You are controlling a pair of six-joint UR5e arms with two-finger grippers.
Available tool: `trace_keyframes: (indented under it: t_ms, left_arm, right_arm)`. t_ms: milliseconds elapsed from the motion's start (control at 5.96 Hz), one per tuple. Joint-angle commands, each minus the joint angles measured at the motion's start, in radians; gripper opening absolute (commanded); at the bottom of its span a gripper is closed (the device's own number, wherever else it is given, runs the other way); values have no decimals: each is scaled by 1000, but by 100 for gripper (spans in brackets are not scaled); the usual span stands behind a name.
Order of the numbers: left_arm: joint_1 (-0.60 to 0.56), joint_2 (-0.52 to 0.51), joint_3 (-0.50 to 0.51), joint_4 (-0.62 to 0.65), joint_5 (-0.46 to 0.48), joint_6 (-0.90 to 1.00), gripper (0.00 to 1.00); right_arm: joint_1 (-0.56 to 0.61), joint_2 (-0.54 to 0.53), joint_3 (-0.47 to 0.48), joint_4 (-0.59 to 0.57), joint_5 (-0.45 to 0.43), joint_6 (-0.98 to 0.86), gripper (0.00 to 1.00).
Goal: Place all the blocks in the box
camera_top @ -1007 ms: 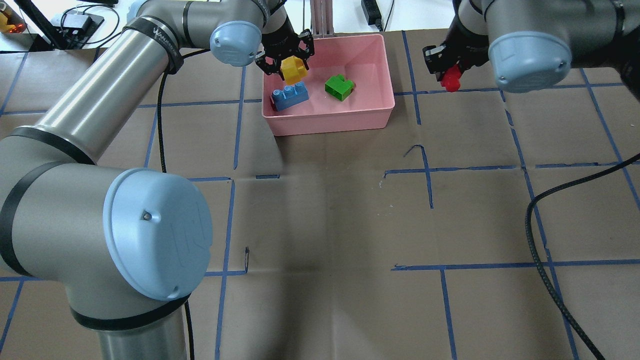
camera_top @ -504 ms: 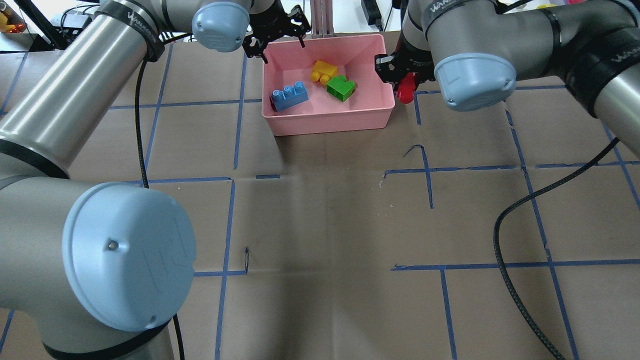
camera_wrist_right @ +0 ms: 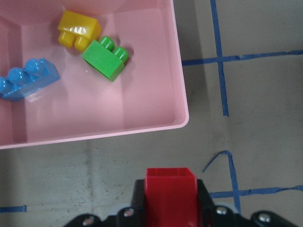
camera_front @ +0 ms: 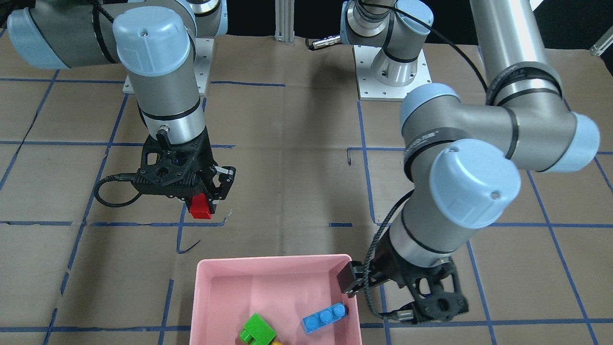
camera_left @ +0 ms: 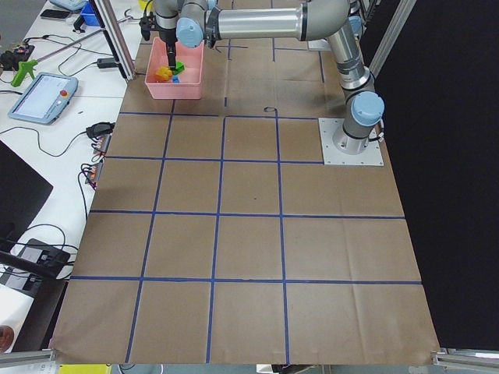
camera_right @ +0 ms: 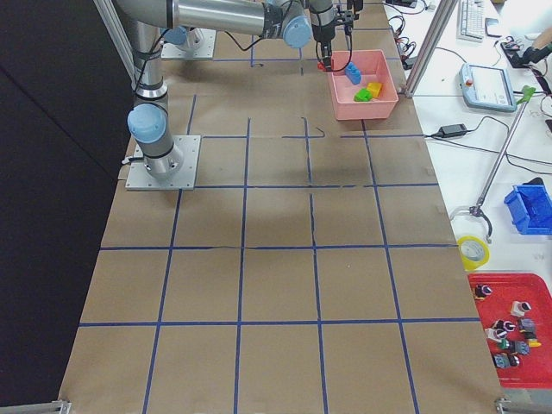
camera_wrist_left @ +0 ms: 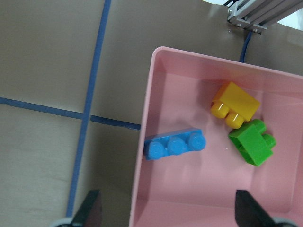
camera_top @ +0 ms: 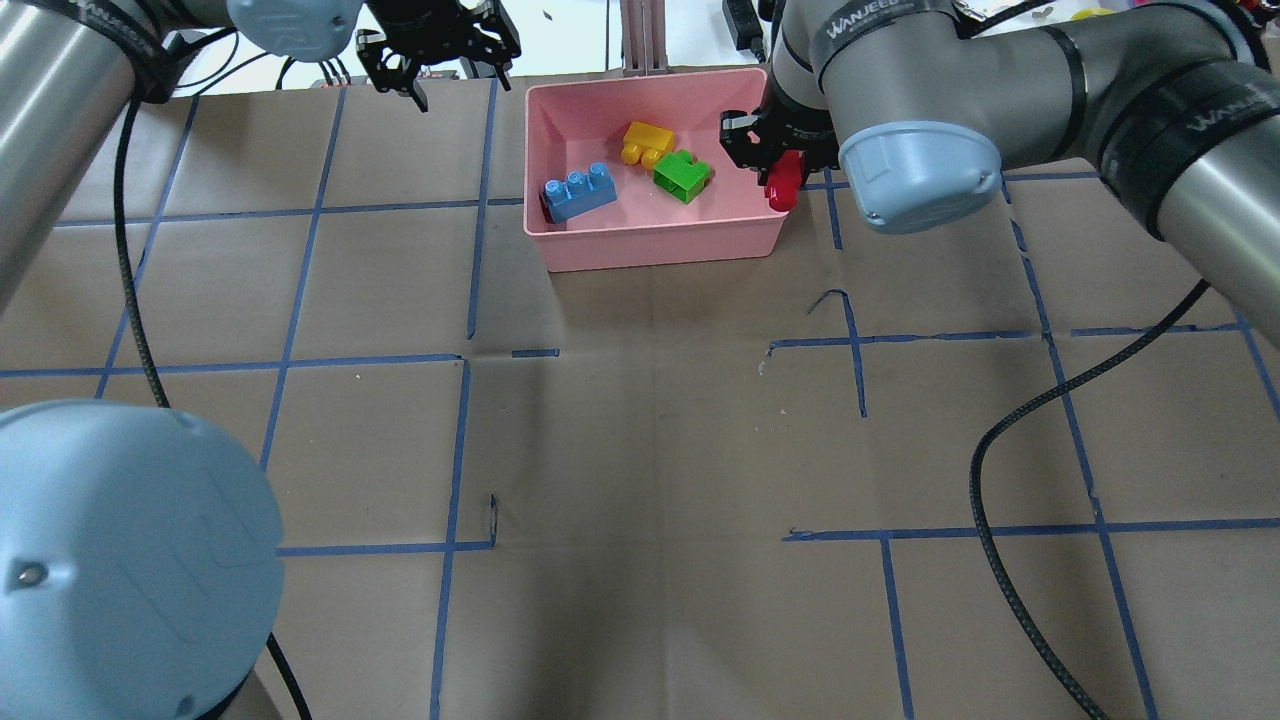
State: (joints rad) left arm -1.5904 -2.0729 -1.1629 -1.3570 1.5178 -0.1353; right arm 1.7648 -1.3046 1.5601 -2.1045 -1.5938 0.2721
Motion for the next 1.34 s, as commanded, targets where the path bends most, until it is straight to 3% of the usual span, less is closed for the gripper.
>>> trace_keyframes:
  t_ms: [0, 168, 504, 672, 839, 1175]
  left_arm:
    - [27, 196, -223, -2, 62, 147, 99]
    - [33, 276, -282, -8, 70, 257, 99]
    - [46, 362, -314, -48, 70, 269, 99]
    - [44, 376, -316, -78, 68, 267, 99]
    - [44, 391, -317, -105, 68, 267, 99]
    - [41, 405, -316, -135, 47, 261, 99]
  right_arm:
    - [88, 118, -79, -77, -8, 74, 4]
    - [102, 195, -133, -78, 3, 73, 4]
    - [107, 306, -144, -274, 5, 73, 10]
    - [107, 308, -144, -269, 3, 72, 27]
    - [105, 312, -143, -279, 6, 61, 99]
    - [101, 292, -150, -258, 2, 20, 100]
